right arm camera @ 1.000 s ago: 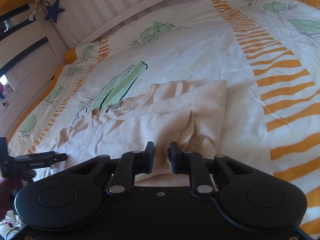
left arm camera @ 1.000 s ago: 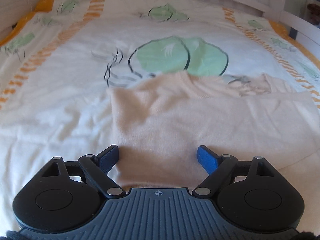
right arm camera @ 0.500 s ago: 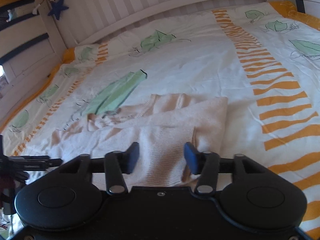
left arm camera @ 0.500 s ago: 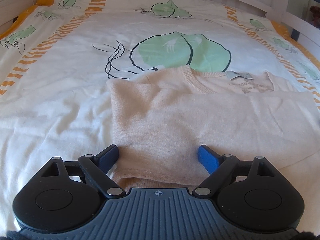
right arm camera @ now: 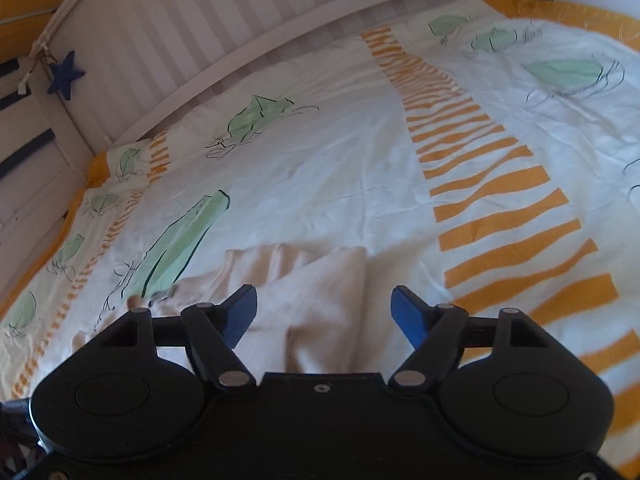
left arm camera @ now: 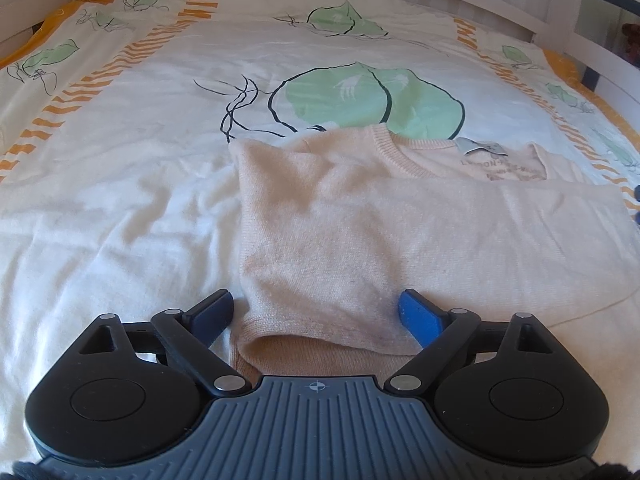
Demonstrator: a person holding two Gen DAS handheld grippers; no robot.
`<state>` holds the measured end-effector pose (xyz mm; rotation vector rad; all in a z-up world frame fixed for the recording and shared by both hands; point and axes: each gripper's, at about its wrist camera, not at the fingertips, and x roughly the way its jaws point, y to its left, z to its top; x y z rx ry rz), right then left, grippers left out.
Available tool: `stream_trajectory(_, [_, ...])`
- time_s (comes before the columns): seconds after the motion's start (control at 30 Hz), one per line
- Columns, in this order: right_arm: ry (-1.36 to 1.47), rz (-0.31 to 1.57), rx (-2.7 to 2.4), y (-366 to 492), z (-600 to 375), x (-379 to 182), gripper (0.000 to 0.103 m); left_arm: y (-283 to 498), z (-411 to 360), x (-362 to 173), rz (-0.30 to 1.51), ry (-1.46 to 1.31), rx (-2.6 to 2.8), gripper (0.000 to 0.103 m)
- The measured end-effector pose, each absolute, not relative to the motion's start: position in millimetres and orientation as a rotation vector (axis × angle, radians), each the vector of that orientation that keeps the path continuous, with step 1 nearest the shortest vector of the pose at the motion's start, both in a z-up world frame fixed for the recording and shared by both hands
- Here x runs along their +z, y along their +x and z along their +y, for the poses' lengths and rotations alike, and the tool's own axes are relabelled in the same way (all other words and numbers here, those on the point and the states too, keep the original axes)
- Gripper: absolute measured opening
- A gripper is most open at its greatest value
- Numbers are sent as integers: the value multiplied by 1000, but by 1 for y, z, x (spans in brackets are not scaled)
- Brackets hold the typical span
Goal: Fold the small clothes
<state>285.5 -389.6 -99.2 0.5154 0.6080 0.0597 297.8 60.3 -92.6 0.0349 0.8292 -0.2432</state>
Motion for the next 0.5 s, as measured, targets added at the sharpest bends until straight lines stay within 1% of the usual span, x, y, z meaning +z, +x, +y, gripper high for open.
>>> stream_trajectory(0.03, [538, 613, 70, 291, -395, -104, 62, 298, 61, -93, 829, 33, -245, 91])
stream_trajectory(0.13, [589, 635, 99, 301, -405, -118, 54, 298, 61, -93, 830, 30, -248, 91])
stream_trajectory(0.27, [633, 623, 138, 299, -406, -130, 48, 298, 61, -93, 831, 30, -248, 92])
stream_trajectory(0.33, [651, 624, 144, 300, -405, -132, 12, 299, 61, -93, 832, 29, -249, 92])
stream_trajectory(0.5, [502, 631, 13, 282, -380, -103, 11, 298, 61, -94, 829, 27, -249, 92])
